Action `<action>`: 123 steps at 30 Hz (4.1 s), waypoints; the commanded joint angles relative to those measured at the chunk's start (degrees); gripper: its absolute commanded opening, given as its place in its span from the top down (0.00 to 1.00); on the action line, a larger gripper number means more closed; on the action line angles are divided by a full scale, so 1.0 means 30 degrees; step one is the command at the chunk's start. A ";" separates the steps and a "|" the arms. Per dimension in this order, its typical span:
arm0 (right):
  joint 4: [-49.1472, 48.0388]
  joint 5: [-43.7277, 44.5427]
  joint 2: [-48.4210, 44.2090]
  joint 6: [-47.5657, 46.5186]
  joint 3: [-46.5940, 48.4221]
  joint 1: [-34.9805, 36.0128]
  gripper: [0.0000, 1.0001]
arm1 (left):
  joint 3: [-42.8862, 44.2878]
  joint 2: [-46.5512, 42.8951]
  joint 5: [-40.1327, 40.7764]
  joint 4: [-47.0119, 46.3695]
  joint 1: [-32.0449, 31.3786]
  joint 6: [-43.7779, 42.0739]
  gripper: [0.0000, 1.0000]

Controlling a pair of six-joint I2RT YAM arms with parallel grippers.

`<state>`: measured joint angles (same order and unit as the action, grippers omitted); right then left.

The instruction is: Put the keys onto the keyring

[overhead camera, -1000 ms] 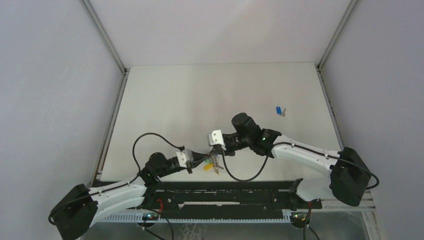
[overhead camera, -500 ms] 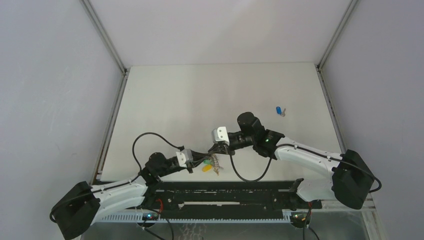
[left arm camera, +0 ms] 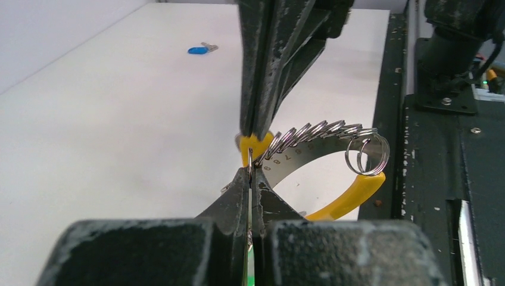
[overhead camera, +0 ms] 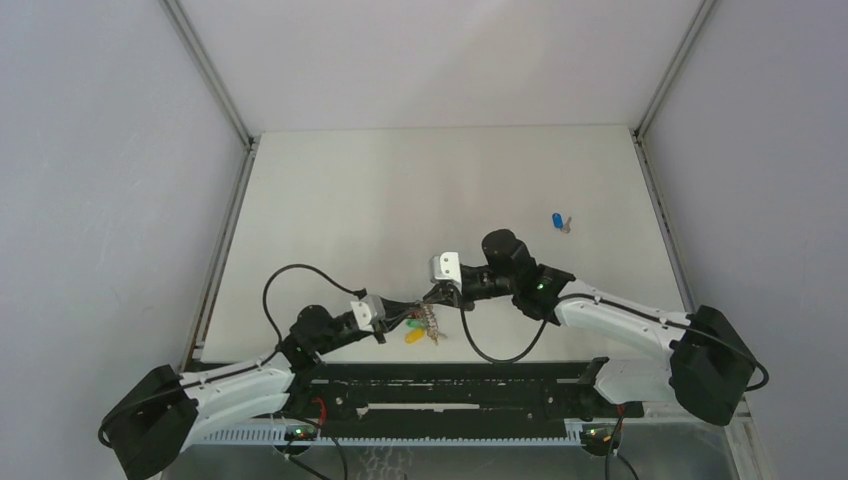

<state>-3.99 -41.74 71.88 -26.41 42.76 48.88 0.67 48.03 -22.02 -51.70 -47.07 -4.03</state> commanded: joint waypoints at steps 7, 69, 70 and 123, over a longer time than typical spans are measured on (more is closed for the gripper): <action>0.0977 0.8695 -0.3453 0.5533 -0.2420 -0.0401 1.00 | 0.0340 -0.1677 0.5188 0.1790 -0.0015 0.0039 1.00; 1.7938 1.4780 0.9535 1.3721 1.1101 -0.0799 0.68 | -0.0369 -0.5537 0.9553 0.3673 -0.0017 -0.0102 1.00; 1.8259 1.5097 0.9887 1.4187 1.1473 -0.0709 0.67 | -0.0372 -0.5563 0.9653 0.3707 -0.0021 -0.0074 1.00; 1.8900 1.9866 1.3819 1.7922 1.3765 0.0636 0.94 | -0.0252 -0.5763 0.9573 0.4109 -0.0013 0.0187 1.00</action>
<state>52.25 16.47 115.20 26.44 82.19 50.35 0.67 31.11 7.25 -35.83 -47.07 -4.01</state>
